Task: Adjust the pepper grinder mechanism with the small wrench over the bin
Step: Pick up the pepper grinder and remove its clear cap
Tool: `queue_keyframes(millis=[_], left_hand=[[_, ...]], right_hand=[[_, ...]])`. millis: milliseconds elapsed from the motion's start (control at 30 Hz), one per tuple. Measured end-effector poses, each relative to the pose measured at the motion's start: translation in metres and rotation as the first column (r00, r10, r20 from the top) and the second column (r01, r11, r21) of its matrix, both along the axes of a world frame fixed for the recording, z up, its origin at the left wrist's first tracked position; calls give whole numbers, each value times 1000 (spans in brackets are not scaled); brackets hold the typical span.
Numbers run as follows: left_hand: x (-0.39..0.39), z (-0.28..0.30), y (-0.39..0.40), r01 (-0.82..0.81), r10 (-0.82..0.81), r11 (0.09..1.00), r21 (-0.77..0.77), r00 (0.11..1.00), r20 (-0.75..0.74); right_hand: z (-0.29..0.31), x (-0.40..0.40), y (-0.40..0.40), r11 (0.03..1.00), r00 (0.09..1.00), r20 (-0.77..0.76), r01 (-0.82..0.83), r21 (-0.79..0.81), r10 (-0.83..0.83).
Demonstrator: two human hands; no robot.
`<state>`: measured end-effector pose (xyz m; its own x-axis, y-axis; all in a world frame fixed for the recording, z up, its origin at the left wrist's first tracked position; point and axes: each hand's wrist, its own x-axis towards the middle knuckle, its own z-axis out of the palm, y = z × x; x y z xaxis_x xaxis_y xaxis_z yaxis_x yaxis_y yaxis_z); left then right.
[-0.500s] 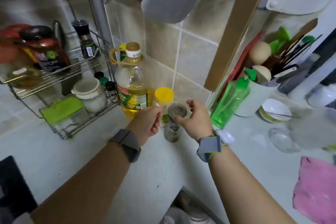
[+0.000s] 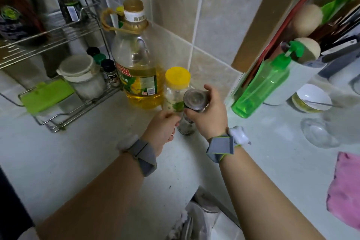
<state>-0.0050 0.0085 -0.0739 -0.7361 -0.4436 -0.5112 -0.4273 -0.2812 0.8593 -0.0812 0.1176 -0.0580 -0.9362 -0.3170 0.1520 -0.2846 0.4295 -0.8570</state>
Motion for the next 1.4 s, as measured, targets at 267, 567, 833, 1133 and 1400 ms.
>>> queue_keyframes(millis=[267, 567, 833, 1133, 1400], left_hand=[[37, -4, 33, 165, -276, 883, -439, 940, -202], [83, 1, 131, 219, -300, 948, -231, 857, -419], [142, -44, 194, 401, -445, 891, -212, 864, -235], [171, -123, 201, 557, -644, 726, -404, 756, -115], [183, -165, 193, 542, -658, 721, -433, 731, -181]], right_hand=[[12, 44, 45, 989, 1000, 23, 18, -148, -15], [17, 126, 133, 972, 996, 71, -32, -233, 50], [-31, 195, 194, 987, 970, 240, 5, -159, 33], [-114, 233, 219, 982, 960, 280, 60, -180, -8], [-171, 239, 217, 966, 974, 228, 49, -254, 11]])
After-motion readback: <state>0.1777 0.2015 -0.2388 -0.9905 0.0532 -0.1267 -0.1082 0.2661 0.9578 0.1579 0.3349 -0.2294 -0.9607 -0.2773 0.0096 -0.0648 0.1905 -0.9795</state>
